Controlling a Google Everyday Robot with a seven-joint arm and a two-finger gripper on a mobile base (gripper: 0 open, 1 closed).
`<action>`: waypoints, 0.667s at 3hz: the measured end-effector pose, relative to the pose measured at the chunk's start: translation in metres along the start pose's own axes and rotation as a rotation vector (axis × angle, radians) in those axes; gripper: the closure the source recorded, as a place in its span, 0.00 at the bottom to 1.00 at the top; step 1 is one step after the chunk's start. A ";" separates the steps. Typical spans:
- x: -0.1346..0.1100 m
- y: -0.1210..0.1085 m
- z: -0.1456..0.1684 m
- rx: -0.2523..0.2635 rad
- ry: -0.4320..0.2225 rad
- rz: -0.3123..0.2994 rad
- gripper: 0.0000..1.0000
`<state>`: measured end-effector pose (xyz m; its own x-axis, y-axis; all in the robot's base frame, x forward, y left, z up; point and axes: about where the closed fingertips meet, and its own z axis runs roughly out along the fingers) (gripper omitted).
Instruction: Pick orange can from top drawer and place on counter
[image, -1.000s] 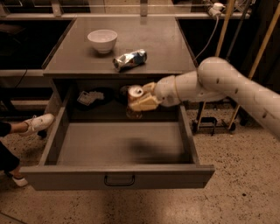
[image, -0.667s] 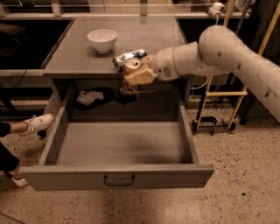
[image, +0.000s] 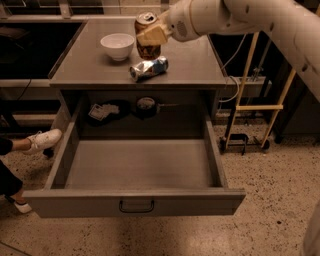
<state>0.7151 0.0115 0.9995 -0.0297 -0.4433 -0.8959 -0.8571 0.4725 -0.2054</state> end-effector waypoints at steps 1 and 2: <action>0.001 -0.001 0.004 0.000 0.007 0.020 1.00; 0.023 -0.010 0.012 0.012 0.001 0.091 1.00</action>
Offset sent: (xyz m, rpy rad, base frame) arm 0.0312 -0.0233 -0.0482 0.1041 0.1213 -0.1081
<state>0.7294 0.0051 0.9761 -0.1073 -0.3991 -0.9106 -0.8446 0.5198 -0.1283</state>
